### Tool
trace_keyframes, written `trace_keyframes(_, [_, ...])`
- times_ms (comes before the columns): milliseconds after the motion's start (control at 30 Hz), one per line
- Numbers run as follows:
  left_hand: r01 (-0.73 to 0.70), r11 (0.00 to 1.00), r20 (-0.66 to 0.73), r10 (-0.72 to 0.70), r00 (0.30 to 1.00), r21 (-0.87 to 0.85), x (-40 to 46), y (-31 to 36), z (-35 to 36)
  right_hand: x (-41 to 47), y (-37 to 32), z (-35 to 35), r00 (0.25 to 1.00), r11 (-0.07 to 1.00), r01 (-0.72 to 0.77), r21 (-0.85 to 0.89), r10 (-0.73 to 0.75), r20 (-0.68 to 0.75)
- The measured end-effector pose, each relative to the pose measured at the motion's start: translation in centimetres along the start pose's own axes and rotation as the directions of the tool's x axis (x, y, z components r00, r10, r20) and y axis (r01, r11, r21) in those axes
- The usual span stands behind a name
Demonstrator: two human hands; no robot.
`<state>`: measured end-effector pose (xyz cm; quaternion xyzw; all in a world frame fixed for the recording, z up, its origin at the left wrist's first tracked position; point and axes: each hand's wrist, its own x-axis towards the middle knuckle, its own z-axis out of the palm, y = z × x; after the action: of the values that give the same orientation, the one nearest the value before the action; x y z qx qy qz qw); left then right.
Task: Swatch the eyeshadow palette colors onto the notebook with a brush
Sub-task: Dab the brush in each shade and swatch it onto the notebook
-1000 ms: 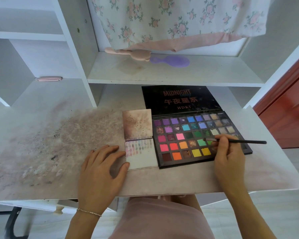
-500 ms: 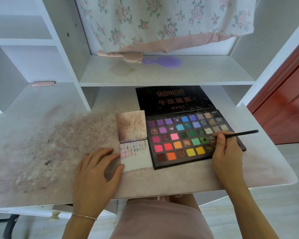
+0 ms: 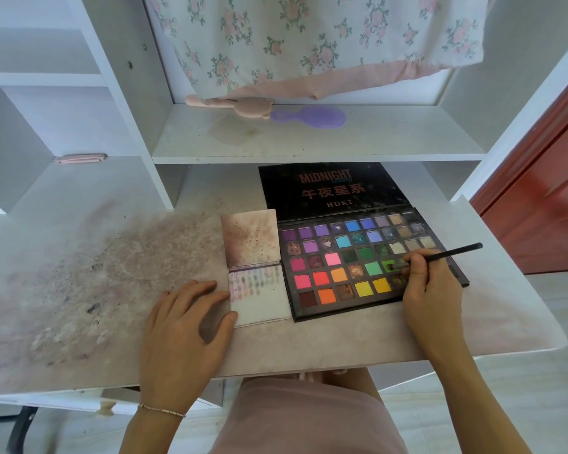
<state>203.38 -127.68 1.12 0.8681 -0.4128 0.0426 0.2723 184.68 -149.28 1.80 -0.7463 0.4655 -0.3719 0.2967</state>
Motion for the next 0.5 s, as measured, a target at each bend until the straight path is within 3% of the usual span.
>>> trace_keyframes(500, [0.001, 1.000, 0.001, -0.002, 1.000, 0.005, 0.03, -0.04, 0.07, -0.53, -0.52, 0.09, 0.998, 0.997, 0.053, 0.053, -0.051, -0.027])
